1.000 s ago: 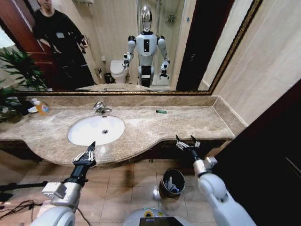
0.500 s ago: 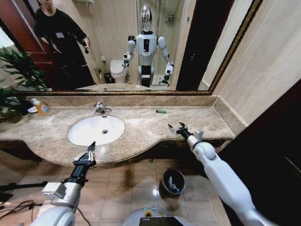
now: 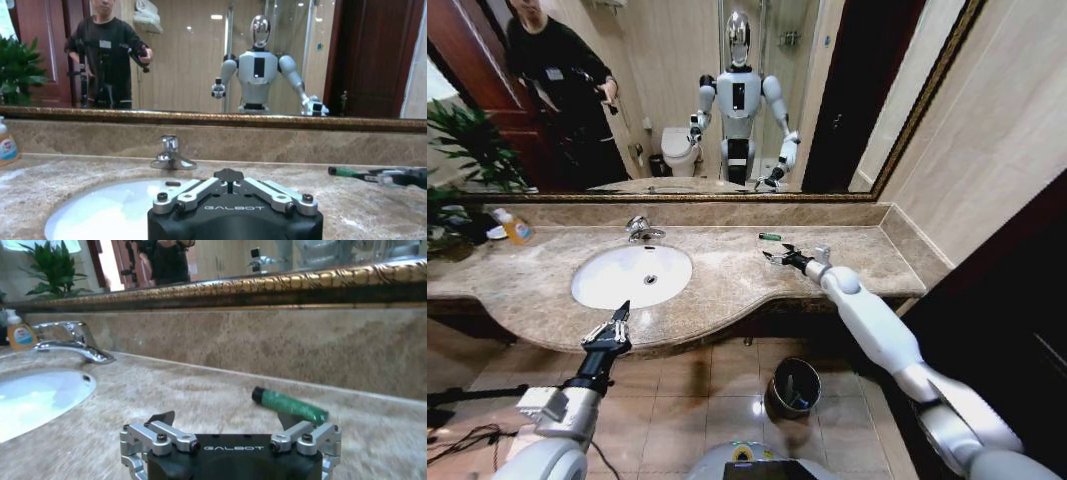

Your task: Pick up the trash from the sink and place it in the trash bin.

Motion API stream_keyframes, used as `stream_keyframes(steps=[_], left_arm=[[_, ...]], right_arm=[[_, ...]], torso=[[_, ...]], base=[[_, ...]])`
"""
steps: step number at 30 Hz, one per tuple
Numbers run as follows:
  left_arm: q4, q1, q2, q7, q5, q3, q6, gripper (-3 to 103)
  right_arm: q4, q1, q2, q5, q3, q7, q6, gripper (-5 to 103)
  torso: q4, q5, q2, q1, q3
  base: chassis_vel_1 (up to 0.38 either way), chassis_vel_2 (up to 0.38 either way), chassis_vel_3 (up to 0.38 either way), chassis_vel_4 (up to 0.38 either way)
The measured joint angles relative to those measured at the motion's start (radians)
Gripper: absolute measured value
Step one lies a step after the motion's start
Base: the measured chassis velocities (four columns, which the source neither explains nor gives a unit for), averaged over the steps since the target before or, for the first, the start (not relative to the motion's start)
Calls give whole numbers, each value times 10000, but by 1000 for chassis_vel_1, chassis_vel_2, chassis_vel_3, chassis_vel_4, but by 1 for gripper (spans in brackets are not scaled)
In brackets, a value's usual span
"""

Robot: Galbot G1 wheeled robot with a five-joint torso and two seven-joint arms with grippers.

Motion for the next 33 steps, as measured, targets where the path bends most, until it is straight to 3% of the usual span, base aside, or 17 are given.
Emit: stream_keyframes(steps=[9, 20, 27, 31, 33], left_arm=[[0, 0, 0, 0, 0, 0, 0, 0], [0, 0, 0, 0, 0, 0, 0, 0], [0, 0, 0, 0, 0, 0, 0, 0], [0, 0, 0, 0, 0, 0, 0, 0], [0, 0, 0, 0, 0, 0, 0, 0]], right_arm=[[-1583, 1612, 460, -276, -724, 456, -20, 100], [-3204, 2841, 914, -941, -1162, -157, -416, 101], [-3774, 3175, 1081, -1275, -1140, -378, -1275, 85], [-3930, 3213, 995, -1509, -1105, -493, -1330, 81], [-4073, 3230, 932, -1622, -989, -531, -1331, 73]], torso=[[0, -1, 0, 0, 0], [0, -1, 0, 0, -1], [1, -1, 1, 0, -1], [-1, 0, 1, -1, -1], [-1, 0, 1, -1, -1]], base=[[0, 0, 0, 0], [0, 0, 0, 0], [0, 0, 0, 0], [0, 0, 0, 0], [0, 0, 0, 0]])
